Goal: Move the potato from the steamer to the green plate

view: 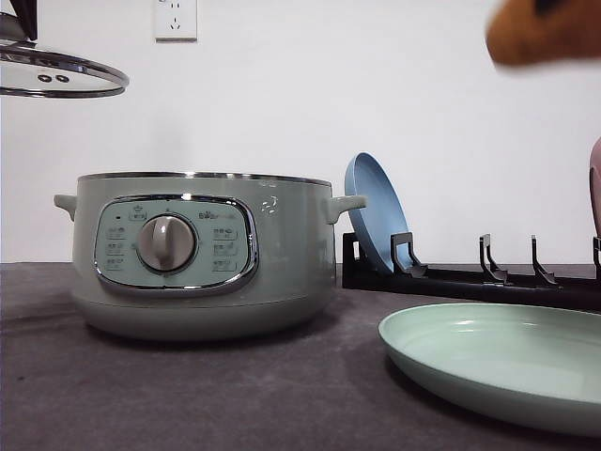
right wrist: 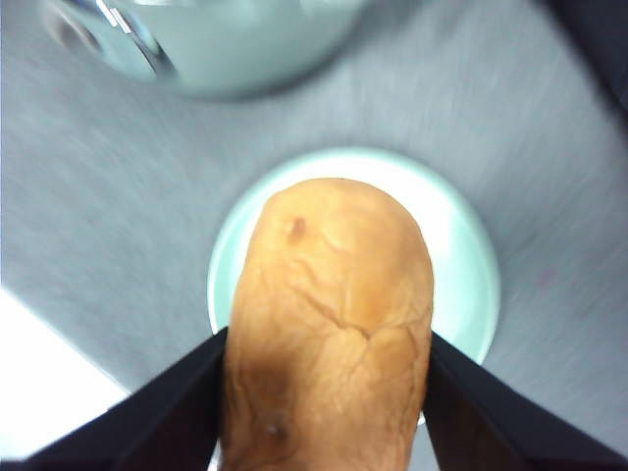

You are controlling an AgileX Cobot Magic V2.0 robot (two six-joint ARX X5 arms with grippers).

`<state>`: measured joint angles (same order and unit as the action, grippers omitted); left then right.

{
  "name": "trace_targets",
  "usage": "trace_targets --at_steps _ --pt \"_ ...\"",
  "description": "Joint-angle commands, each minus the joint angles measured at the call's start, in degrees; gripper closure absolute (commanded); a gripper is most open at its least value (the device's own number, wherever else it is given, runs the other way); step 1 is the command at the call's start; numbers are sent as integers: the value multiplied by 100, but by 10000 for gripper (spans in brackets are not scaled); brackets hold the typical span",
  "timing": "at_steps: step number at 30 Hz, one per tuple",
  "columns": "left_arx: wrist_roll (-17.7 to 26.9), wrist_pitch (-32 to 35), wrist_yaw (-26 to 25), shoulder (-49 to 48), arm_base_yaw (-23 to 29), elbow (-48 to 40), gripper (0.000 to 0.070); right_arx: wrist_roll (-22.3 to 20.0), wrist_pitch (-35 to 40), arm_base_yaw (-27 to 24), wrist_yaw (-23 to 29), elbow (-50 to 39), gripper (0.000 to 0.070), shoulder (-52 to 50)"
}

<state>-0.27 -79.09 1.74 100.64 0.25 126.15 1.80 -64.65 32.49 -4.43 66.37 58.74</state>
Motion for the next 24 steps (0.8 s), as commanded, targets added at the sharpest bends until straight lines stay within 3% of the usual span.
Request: trace_targets --at_steps 1,11,24 --pt "68 165 17 -74 6 177 685 393 356 22 -8 -520 402 -21" --pt "68 193 17 -74 -26 177 685 998 2623 22 -65 -2626 402 208" --pt "70 211 15 -74 -26 177 685 977 3706 -65 51 -2934 402 1172"
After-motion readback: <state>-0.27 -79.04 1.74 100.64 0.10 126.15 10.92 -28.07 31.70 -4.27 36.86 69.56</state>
